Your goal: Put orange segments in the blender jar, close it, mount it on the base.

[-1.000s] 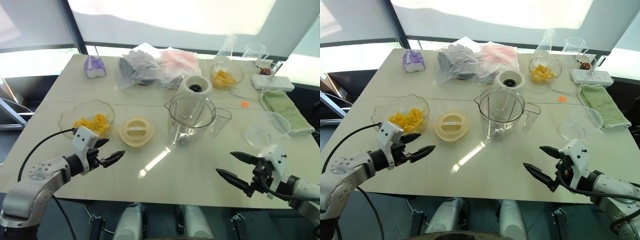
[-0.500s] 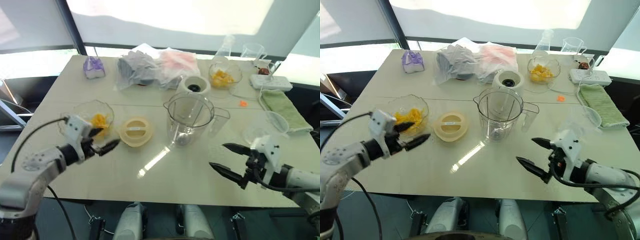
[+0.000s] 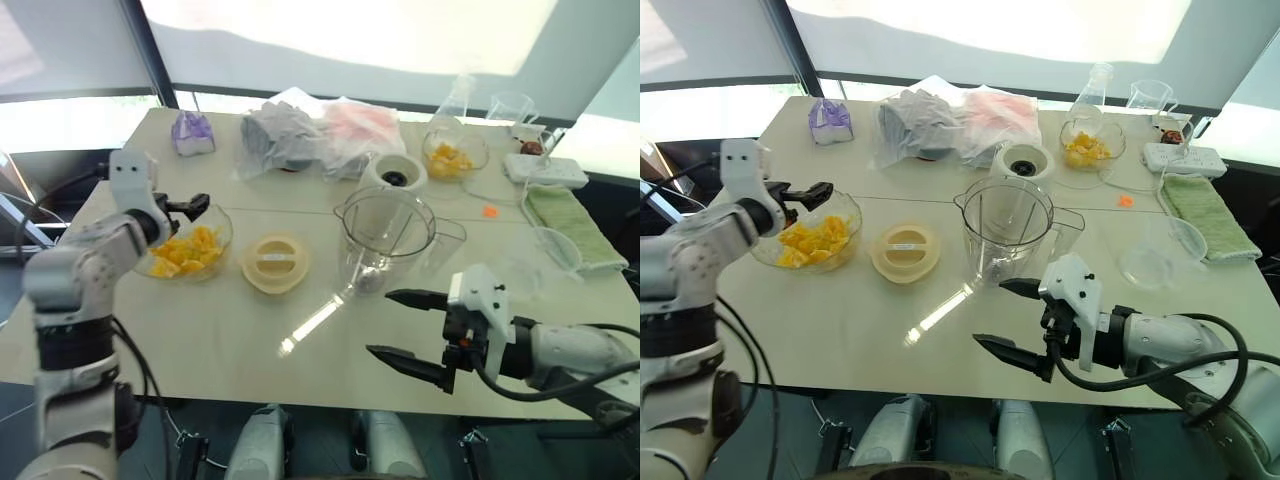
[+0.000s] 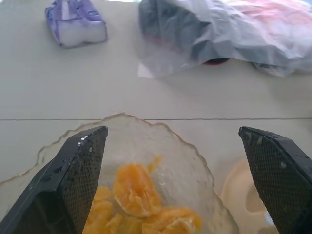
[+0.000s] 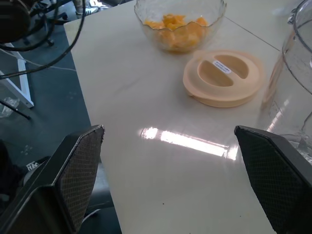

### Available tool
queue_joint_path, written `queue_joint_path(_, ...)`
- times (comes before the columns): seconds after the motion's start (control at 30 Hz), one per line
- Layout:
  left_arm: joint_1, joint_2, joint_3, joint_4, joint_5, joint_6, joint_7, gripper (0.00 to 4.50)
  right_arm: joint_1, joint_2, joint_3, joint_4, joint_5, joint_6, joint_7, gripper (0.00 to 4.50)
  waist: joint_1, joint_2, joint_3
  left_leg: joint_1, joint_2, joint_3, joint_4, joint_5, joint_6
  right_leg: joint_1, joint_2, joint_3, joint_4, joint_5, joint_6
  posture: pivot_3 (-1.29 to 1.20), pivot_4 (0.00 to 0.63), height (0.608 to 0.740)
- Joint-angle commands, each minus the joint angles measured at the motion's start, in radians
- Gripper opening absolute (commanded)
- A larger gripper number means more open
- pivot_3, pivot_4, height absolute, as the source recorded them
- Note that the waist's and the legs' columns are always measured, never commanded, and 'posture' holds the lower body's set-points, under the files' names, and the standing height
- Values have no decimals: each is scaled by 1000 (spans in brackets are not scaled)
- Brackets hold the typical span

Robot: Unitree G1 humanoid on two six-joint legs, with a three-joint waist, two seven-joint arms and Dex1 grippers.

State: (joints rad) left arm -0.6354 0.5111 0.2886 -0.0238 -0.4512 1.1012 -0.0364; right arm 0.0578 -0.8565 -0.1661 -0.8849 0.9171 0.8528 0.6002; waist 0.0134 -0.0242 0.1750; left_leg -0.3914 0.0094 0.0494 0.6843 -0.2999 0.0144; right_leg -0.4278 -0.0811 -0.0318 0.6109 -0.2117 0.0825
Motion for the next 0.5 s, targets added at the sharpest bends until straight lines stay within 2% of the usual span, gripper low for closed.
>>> queue_joint_path(0.03,-65,-52,36,53,58,105,121,4483,-7,-19,20,-22,-19,0,-9,4500,-4,-2,1,0,1,0,0,0,0,0,1,0,1,0,1,0,150,740)
queue_joint_path(0.1,-92,-74,4,44,105,167,171,4483,-21,-15,26,-6,-24,-3,-17,4500,-4,-4,2,0,1,0,-1,0,0,-1,2,0,1,1,2,0,150,740)
queue_joint_path(0.27,-154,-163,36,124,184,195,271,4483,-33,-14,35,15,-31,-6,-13,4500,2,-4,2,0,2,-1,-1,0,0,-1,2,0,2,2,3,0,150,740)
queue_joint_path(0.5,-194,-220,56,325,245,33,299,4483,2,-49,-23,10,-13,0,12,4500,2,-4,2,0,1,0,-1,0,0,-1,0,0,1,1,0,0,150,740)
